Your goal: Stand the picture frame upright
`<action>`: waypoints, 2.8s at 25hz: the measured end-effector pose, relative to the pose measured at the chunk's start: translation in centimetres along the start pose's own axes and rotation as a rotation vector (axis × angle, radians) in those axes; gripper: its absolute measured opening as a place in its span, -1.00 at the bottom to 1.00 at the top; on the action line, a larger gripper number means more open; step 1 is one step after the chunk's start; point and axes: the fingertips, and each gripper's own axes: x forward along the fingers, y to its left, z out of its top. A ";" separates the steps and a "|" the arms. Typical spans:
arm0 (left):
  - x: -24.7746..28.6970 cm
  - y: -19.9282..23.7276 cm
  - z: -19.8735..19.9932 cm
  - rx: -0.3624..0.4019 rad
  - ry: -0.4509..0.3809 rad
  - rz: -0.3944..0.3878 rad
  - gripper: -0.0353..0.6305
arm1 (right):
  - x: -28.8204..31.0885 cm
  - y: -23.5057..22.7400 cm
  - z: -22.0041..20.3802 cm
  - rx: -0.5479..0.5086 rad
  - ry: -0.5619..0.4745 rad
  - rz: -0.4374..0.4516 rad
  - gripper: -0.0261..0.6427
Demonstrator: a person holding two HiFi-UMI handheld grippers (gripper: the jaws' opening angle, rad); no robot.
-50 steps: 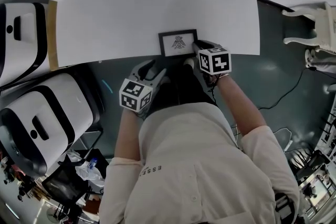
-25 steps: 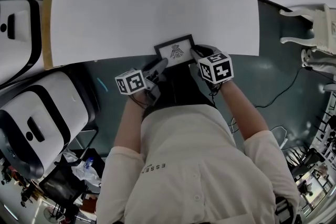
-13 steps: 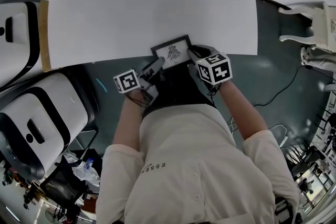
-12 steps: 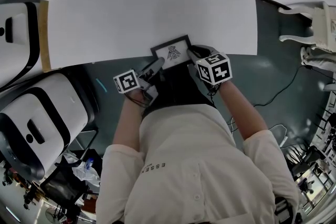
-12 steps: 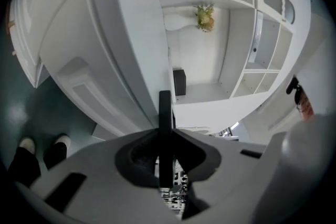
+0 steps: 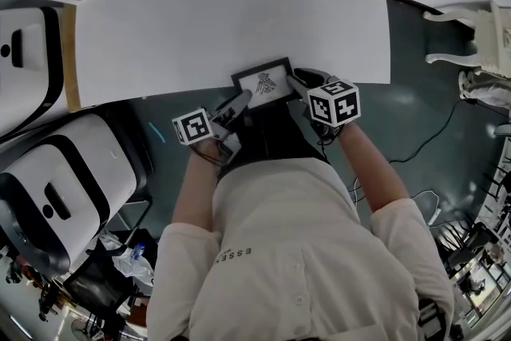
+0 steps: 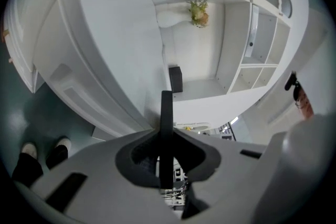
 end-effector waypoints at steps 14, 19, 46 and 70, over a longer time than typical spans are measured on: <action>-0.3 -5.0 0.7 0.073 0.059 -0.122 -0.71 | -4.2 1.5 -0.3 0.266 -0.100 0.369 -0.40; -1.0 -7.4 0.3 0.113 0.101 -0.179 -0.71 | -5.2 2.6 0.0 0.346 -0.168 0.490 -0.39; -10.9 -7.9 2.8 0.292 0.057 -0.062 -0.70 | -3.3 15.4 3.8 0.237 -0.175 0.688 -0.64; -10.6 -9.4 25.3 0.495 -0.166 0.089 -0.70 | 9.0 16.0 23.9 0.059 -0.068 0.751 -0.65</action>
